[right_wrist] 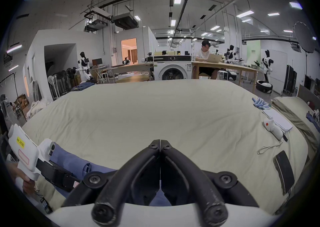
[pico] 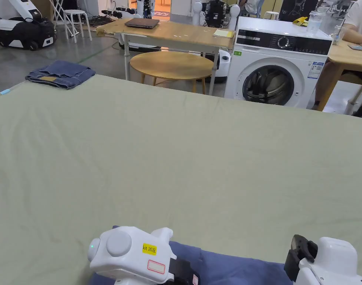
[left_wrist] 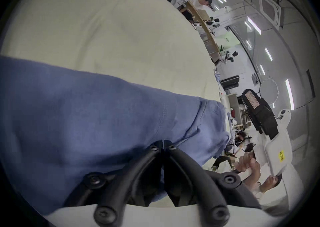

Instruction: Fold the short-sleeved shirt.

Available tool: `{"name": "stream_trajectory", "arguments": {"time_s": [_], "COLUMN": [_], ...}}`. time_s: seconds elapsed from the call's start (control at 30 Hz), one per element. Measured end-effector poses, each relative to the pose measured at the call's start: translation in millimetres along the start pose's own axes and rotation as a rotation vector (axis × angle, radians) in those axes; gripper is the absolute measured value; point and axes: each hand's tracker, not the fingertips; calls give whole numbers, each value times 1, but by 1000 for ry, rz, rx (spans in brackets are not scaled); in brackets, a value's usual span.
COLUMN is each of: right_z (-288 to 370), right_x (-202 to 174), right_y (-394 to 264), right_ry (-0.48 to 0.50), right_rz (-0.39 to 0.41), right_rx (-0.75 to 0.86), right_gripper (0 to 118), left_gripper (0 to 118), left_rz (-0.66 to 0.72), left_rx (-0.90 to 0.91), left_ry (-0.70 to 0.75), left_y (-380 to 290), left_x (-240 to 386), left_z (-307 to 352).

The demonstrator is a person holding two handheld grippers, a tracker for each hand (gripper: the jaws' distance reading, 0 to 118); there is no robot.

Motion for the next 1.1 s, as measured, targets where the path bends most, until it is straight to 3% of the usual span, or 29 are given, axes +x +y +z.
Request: {"name": "stream_trajectory", "arguments": {"time_s": [0.2,0.3,0.47,0.57,0.77,0.87,0.93,1.03,1.1], "right_z": [2,2,2,3,7,7,9,10,10], "right_x": [-5,-9,-16,-19,-25,-26,-27,-27,-27], "right_y": [8,11,18,20,23,23,23,23,22], "right_ry": [12,21,33,43,54,55,51,49,44], "right_rz": [3,13,24,23,36,35,37,38,39], "right_rx": [27,47,71,80,110,108,106,101,99], "right_gripper": [0,0,0,0,0,0,0,0,0], "left_gripper": [3,21,62,68,68,68,67,41,16], "left_rz": [-55,-41,0,51,170,209,268,212,191], "left_rx": [121,200,246,224,157,191,204,200,168], "left_ry": [-11,-14,95,87,-47,-286,-359,-320,-284], "left_y": [9,10,3,-1,-10,-14,-14,-17,-17], "left_x": [10,-7,-50,-83,-133,-151,-157,-149,-144], "left_z": [74,120,165,171,134,121,110,100,93]}}
